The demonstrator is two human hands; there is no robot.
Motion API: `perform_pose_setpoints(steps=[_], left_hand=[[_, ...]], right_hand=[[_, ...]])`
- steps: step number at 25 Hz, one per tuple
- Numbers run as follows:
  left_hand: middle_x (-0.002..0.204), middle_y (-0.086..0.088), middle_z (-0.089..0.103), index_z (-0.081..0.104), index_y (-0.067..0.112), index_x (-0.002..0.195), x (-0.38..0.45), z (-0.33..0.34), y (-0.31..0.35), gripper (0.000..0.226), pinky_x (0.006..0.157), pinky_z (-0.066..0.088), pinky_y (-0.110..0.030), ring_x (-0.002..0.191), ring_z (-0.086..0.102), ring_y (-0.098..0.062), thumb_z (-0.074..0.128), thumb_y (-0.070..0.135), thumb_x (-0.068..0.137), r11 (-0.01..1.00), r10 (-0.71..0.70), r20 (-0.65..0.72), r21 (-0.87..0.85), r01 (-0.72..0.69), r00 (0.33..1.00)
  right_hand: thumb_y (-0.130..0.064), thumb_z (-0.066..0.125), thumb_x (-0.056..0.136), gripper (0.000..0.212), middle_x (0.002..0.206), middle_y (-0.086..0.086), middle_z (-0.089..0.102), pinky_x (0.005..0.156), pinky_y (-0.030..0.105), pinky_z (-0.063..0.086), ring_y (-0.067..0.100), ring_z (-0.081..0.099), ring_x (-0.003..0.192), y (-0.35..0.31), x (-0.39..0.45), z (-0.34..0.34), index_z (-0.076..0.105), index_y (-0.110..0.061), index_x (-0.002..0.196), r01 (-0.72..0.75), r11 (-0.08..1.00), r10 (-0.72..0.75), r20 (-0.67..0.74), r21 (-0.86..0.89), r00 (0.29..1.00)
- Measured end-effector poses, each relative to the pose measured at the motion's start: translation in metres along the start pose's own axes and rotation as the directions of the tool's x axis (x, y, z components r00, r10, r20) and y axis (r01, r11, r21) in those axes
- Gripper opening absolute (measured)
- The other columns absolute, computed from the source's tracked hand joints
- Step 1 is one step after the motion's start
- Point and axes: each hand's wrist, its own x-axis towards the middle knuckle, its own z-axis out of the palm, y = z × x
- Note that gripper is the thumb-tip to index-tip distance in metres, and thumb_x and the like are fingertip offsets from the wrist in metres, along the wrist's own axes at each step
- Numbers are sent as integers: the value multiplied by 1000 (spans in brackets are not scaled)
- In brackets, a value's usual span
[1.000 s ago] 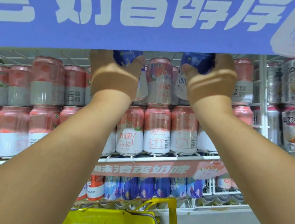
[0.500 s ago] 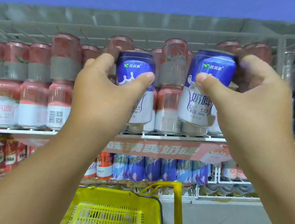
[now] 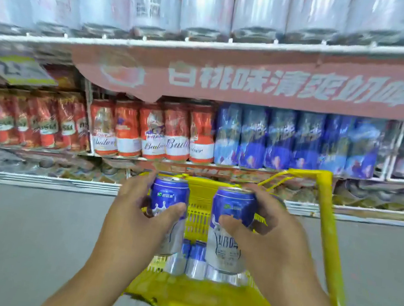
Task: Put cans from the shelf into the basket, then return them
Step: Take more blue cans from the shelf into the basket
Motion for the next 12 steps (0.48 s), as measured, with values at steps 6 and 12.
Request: perform_pose_setpoints(steps=[6, 12], left_hand=[[108, 17, 47, 52, 43, 97, 12, 18, -147, 48, 70, 45, -4, 82, 59, 13, 83, 11, 81, 991, -131, 143, 15, 131, 981], [112, 3, 51, 54, 41, 100, 24, 64, -248, 39, 67, 42, -11, 79, 60, -1, 83, 23, 82, 968, -209, 221, 188, 169, 953]], right_hand=[[-19, 86, 74, 62, 110, -12, 67, 54, 10, 47, -4, 66, 72, 122, 18, 72, 56, -39, 125, -149, 979, 141, -69, -141, 988], [-27, 85, 77, 70, 130, -11, 57, 86, 23, 53, 2, 61, 107, 214, 32, 96, 53, -30, 139, -242, 920, 240, -45, -309, 970]])
